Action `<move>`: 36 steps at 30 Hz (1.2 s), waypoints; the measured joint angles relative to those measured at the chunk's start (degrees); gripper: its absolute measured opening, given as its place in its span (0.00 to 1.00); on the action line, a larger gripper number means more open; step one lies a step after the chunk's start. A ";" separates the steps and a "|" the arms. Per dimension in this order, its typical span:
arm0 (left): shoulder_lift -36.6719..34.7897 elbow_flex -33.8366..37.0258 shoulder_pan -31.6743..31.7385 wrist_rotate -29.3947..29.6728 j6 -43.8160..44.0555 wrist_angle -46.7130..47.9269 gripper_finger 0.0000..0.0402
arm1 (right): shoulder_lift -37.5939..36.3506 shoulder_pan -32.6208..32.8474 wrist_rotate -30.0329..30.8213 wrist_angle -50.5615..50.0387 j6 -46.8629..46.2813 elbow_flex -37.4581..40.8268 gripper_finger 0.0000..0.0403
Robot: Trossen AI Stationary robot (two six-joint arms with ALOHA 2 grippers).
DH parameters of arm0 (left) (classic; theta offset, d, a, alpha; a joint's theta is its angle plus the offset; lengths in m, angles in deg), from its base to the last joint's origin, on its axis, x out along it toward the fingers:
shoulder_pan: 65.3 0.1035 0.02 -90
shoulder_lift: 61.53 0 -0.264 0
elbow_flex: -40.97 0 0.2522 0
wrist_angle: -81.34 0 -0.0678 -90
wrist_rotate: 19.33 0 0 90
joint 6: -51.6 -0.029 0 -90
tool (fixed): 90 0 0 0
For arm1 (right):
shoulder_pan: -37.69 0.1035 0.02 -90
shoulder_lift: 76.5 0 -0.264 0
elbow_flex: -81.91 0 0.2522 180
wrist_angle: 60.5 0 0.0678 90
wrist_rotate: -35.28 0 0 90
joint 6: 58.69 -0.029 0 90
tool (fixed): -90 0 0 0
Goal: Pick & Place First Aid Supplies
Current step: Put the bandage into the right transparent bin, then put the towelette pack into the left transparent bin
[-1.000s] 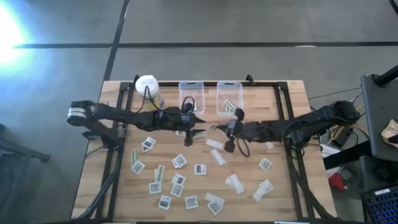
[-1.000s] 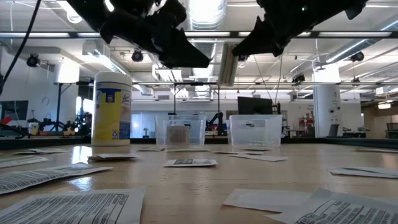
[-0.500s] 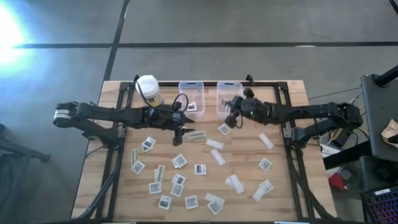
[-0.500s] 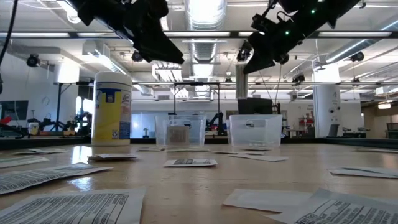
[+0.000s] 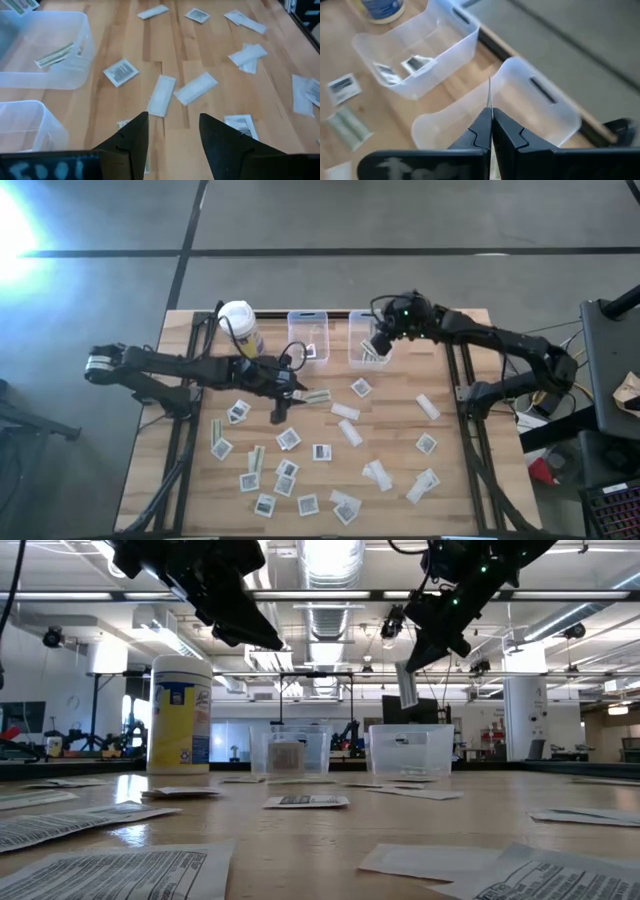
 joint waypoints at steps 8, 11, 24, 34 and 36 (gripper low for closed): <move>0.00 0.02 -2.30 -0.02 -0.02 1.37 0.42 | 4.21 -5.44 -12.60 -0.49 -5.62 1.13 0.02; 0.00 0.02 -3.51 -0.02 0.09 2.49 0.42 | 6.62 -5.88 -13.59 -0.22 -7.36 1.45 0.02; 0.00 0.04 -8.54 -0.07 1.33 7.48 0.42 | 14.88 -5.52 -15.15 -0.21 -8.06 -1.03 0.03; 0.00 1.07 -8.95 -0.04 2.12 8.87 0.41 | 16.36 -5.52 -14.63 -5.97 -7.87 -7.73 0.20; -0.02 1.54 -8.95 0.00 2.39 8.73 0.41 | 15.79 -5.54 -14.60 -8.62 -7.48 -10.14 0.24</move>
